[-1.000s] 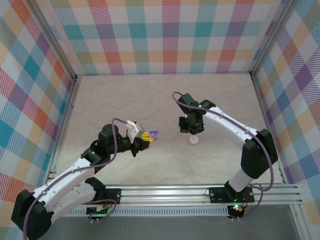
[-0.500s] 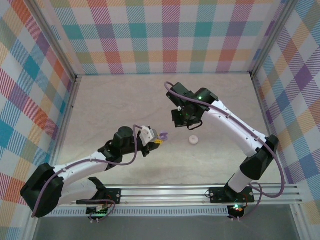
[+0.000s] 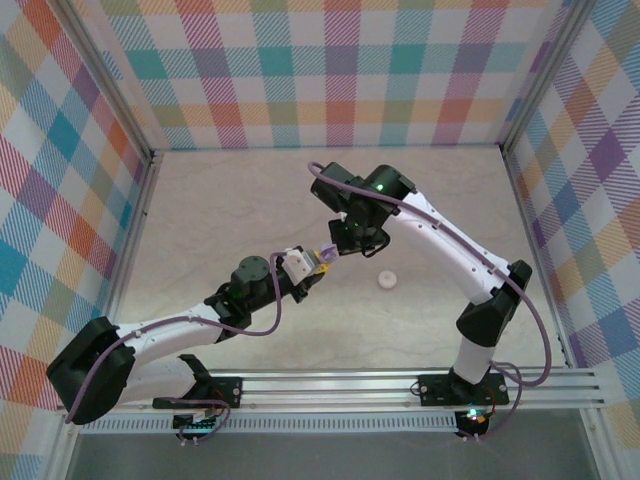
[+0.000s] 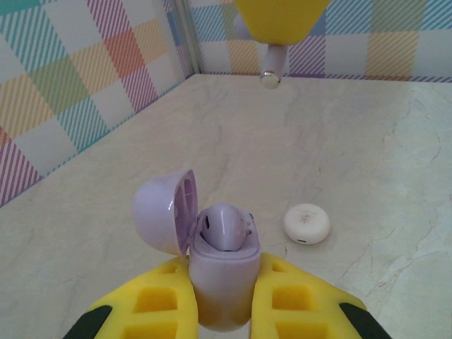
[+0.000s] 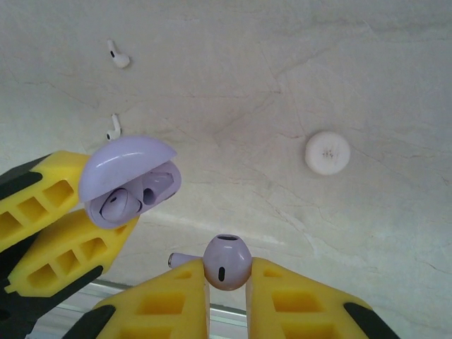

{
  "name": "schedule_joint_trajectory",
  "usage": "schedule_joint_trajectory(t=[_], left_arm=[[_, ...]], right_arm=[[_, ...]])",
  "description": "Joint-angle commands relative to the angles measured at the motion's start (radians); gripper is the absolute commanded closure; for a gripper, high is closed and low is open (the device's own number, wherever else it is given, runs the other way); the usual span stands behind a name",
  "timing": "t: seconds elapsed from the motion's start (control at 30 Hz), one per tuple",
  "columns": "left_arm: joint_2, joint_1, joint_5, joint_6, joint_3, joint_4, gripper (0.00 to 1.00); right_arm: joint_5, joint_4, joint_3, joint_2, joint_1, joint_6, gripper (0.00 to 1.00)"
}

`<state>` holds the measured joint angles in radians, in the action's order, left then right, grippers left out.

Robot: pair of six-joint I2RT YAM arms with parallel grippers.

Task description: Insert the wireless bluetooth earbuds into the charging case

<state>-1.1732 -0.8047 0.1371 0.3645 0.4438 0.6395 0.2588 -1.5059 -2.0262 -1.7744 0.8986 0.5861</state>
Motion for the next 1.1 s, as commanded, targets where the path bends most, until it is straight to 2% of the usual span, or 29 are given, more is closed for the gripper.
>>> schedule_joint_trajectory(t=[0.0,0.47,0.83,1.07], left_arm=[[0.034,-0.016,0.020,0.019,0.024,0.041,1.00],[0.072,-0.016,0.078,-0.010,0.025,0.054,1.00],[0.080,-0.017,0.069,-0.011,0.028,0.039,1.00],[0.101,-0.017,0.024,0.015,0.011,0.022,1.00]], right_arm=[[-0.009,-0.082,-0.042,-0.031,0.014,-0.013,0.80],[-0.035,-0.161,-0.190,-0.125,0.019,0.001,0.79],[-0.010,-0.278,-0.311,-0.208,0.031,0.021,0.79],[-0.006,-0.279,-0.299,-0.200,0.037,0.027,0.78]])
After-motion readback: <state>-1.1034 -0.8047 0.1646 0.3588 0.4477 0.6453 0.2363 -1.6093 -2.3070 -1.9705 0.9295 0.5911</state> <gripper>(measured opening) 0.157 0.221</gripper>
